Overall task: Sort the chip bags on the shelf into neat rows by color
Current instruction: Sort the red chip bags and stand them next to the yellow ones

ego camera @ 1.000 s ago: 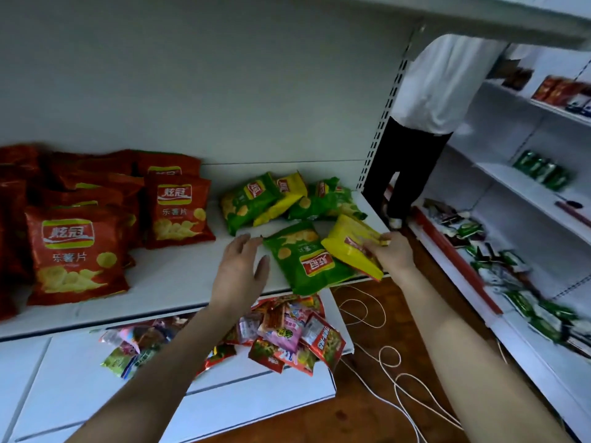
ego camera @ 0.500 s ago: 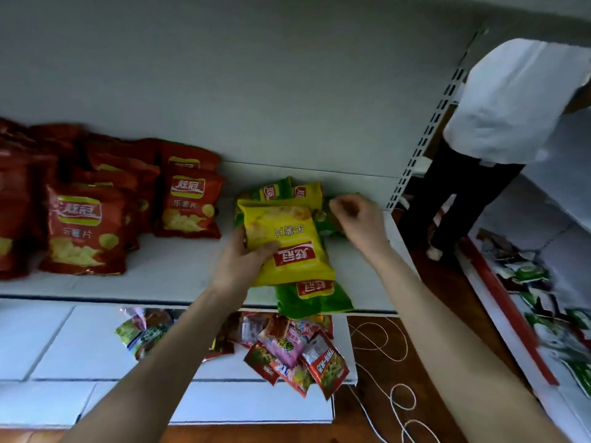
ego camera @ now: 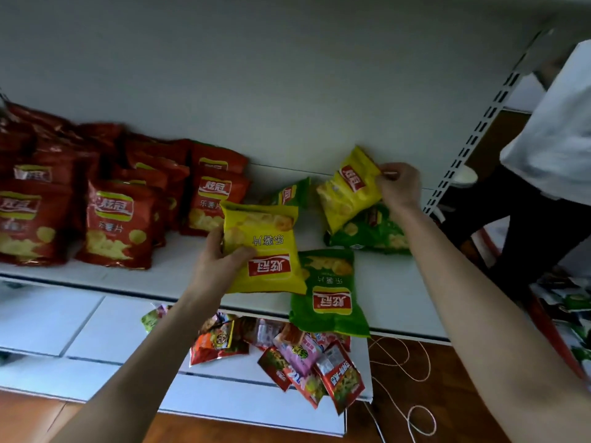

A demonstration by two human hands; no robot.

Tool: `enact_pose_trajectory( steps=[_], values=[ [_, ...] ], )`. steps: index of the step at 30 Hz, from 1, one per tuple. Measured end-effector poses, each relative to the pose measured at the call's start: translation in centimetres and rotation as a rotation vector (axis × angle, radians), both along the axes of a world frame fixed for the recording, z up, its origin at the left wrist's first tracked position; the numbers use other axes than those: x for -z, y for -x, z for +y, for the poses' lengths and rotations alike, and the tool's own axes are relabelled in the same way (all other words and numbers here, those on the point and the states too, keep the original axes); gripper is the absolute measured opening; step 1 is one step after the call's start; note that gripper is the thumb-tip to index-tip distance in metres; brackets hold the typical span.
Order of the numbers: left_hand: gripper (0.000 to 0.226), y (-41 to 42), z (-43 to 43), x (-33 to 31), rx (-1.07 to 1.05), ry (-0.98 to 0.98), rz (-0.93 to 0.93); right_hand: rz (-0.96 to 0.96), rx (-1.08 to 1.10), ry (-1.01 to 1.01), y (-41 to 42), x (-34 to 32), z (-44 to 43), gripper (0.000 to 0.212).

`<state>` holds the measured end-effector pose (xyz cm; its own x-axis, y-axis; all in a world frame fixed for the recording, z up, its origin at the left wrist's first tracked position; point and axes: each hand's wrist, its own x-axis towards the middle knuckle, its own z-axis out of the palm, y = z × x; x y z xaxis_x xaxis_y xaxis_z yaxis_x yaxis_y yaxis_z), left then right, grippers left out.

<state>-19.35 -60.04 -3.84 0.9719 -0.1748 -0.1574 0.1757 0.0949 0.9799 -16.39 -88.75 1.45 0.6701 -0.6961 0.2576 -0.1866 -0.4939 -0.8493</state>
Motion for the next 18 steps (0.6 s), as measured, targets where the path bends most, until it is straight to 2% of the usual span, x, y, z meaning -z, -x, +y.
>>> enact_pose_trajectory(
  steps=[5, 9, 10, 13, 14, 18],
  values=[
    [0.027, -0.7, -0.6, -0.9, -0.021, 0.001, -0.051, -0.223, 0.109, -0.091, 3.1, -2.7, -2.0, 0.027],
    [0.025, -0.5, -1.1, -2.1, -0.035, 0.087, -0.052, -0.214, -0.038, -0.082, 5.1, -3.6, -0.7, 0.027],
    [0.032, -0.5, -1.2, -2.1, -0.018, 0.105, -0.045, -0.181, -0.119, -0.058, 5.3, -3.6, 0.5, 0.026],
    [0.083, 0.0, -1.2, -3.0, 0.064, 0.119, 0.003, -0.098, -0.387, 0.012, 5.3, -2.8, 4.8, 0.020],
    [0.093, 0.1, -1.1, -3.0, 0.093, 0.132, 0.032, -0.081, -0.468, 0.026, 5.1, -2.4, 6.2, 0.018],
    [0.066, 0.3, 0.3, -2.7, 0.104, 0.169, 0.074, -0.066, -0.594, -0.013, 4.3, -1.4, 9.5, 0.015]
  ],
)
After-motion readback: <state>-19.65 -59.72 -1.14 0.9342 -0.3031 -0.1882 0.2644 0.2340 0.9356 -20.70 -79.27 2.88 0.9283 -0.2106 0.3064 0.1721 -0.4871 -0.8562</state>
